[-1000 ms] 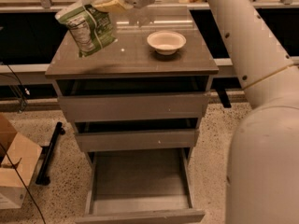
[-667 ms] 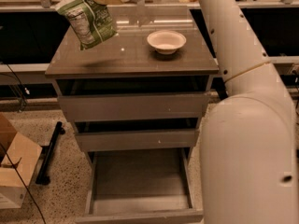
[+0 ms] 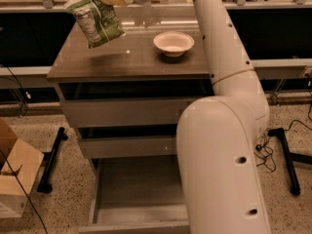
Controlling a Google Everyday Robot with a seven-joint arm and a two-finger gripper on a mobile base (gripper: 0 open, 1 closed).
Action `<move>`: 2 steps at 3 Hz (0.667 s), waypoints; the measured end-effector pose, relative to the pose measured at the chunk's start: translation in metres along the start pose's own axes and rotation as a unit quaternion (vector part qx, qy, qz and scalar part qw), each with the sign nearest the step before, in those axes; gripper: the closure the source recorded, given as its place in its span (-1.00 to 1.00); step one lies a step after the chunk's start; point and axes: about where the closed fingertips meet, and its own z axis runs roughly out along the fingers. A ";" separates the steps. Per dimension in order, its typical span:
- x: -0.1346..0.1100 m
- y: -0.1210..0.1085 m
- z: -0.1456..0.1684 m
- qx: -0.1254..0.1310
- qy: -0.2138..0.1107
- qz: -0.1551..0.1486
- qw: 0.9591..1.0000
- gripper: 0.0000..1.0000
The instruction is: Pick green jalapeno chip bag from bottom drawer and place on counter
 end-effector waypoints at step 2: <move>0.060 -0.001 0.015 0.011 0.038 0.032 0.999 -0.39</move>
Offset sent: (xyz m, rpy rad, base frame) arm 0.0634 -0.0260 -0.0562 -0.0509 0.0622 -0.1203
